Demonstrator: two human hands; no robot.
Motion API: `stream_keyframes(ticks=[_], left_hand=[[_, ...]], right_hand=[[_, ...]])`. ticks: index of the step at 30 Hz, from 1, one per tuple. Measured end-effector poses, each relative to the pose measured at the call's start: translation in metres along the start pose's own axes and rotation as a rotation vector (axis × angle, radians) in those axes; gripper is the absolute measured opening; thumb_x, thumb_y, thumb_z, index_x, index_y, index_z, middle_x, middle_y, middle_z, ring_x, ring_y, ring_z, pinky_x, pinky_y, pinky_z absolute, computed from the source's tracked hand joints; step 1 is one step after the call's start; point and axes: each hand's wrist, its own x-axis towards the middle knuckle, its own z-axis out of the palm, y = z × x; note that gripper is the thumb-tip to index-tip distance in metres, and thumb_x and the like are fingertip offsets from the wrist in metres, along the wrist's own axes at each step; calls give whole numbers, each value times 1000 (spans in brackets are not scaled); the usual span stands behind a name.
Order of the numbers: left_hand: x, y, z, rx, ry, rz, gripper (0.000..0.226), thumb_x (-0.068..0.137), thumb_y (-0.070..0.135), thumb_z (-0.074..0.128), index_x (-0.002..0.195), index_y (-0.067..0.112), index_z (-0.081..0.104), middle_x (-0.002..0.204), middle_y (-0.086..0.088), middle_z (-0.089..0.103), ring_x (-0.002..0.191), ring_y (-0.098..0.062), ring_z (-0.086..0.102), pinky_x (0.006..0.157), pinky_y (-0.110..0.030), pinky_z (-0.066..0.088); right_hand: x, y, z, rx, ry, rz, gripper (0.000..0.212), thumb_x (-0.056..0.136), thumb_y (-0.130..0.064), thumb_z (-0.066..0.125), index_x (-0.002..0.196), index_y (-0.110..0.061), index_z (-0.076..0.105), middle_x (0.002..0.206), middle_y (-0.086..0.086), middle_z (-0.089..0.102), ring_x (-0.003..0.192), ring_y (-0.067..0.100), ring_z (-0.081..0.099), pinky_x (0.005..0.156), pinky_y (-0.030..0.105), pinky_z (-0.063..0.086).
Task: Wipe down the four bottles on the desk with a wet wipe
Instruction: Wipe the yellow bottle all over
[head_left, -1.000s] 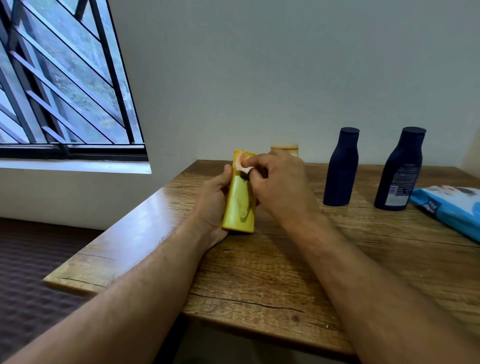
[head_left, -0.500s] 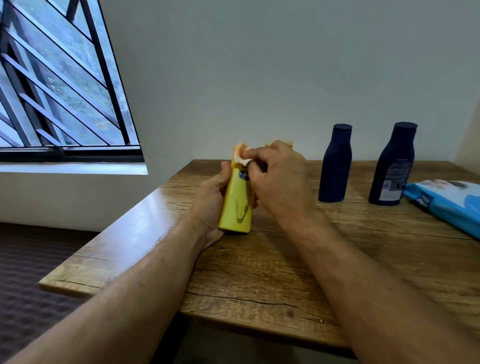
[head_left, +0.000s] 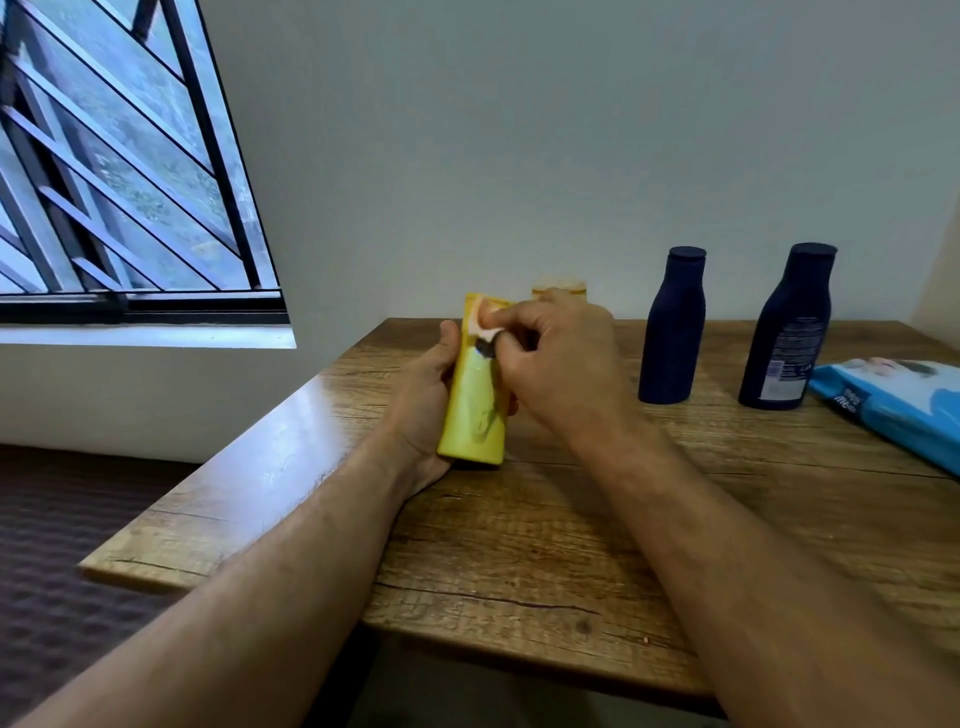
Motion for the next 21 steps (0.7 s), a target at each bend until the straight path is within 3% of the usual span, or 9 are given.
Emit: stream_keyframes(ticks=[3,5,7,9,11,14,17,19,21], left_hand=[[-3,2,1,17,-15,16,46,103,43,42,97,14,77,88,-10,72,75,-21,67,72,-35,53],[-4,5,-1,-25,21,2,44,101,43,46,99,9,74,90,-13,72,81,-25,70,79,-38,55],[-3,8,-4,-66,87,9,47,102,46,43,96,6,68,82,-15,70,72,-25,71,70,-36,60],[-1,9,-6,-99,137,12,51,104,47,40,93,4,64,75,-16,67,64,-25,69,61,-33,60],[-1,8,-5,-104,149,1,50,104,46,40,95,4,65,77,-16,68,65,-25,70,61,-32,61],[-3,6,-3,-45,106,-30,44,104,41,43,104,5,69,89,-15,73,78,-25,73,73,-37,61],[-5,5,-1,19,98,-35,38,105,37,45,107,7,70,87,-11,75,72,-20,72,68,-33,60],[-5,5,-1,33,136,-33,40,106,38,44,106,8,70,86,-10,74,71,-19,70,69,-33,57],[-4,7,-3,-5,176,-36,44,107,41,41,106,7,69,88,-12,74,78,-23,71,76,-37,57]], right_hand=[[1,3,0,67,-9,49,18,89,-25,65,103,-25,77,83,-5,59,70,7,55,61,18,46],[-6,4,-2,76,-184,14,14,89,-31,67,96,-27,79,81,-12,61,66,2,57,60,14,44],[-15,2,-4,111,-431,-19,13,86,-26,69,92,-26,80,88,-13,68,74,1,63,67,14,50],[-19,0,-5,163,-557,-17,15,82,-18,69,90,-24,80,102,-10,72,91,8,68,78,26,59],[-16,1,-3,163,-514,-31,19,79,-13,68,89,-24,80,98,-9,74,85,8,68,72,26,60],[-8,2,-1,106,-261,21,16,85,-22,68,96,-28,79,83,-12,68,64,0,59,56,14,45],[0,4,0,164,-25,101,18,90,-23,66,105,-27,76,91,-5,70,70,4,62,61,15,52],[0,3,-1,193,-53,125,19,89,-18,67,103,-26,77,93,-5,70,73,4,63,62,11,50],[-5,-2,-3,200,-205,104,19,86,-16,68,96,-28,78,89,-9,70,74,6,65,65,19,56]])
